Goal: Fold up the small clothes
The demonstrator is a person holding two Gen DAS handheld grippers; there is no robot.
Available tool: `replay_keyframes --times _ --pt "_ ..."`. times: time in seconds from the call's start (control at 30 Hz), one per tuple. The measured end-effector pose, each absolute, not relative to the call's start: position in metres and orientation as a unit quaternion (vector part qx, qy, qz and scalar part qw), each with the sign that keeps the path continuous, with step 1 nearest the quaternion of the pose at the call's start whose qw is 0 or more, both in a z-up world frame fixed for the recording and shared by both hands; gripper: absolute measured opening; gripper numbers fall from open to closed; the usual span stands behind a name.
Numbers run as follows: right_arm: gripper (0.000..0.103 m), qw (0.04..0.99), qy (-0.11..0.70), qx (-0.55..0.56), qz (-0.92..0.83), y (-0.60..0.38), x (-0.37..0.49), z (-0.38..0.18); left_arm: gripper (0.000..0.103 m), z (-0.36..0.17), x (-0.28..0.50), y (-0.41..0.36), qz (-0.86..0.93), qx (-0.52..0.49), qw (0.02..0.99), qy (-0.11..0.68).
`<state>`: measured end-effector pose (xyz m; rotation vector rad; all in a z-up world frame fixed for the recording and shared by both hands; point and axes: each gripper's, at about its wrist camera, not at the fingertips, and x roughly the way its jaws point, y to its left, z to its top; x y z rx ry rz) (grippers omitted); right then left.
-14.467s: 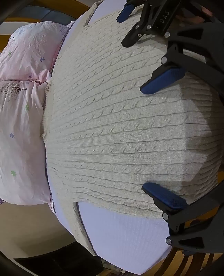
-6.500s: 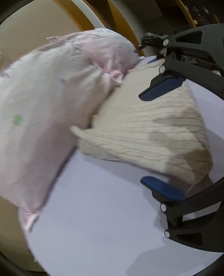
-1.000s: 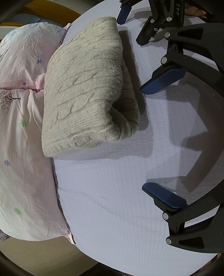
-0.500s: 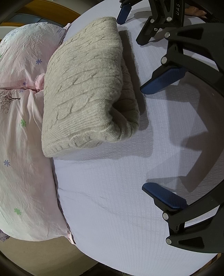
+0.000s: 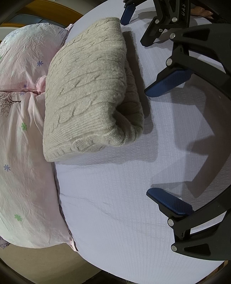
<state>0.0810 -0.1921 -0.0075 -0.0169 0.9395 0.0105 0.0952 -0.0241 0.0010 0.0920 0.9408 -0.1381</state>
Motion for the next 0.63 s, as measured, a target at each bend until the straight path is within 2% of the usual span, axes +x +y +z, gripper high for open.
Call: replay_keyframes --times 0.63 --pt "0.101 0.892 0.453 -0.008 0.005 -0.1922 0.0813 -0.0076 0.102 0.0003 0.094 -0.0232 -0.062 0.042 0.891 0.449"
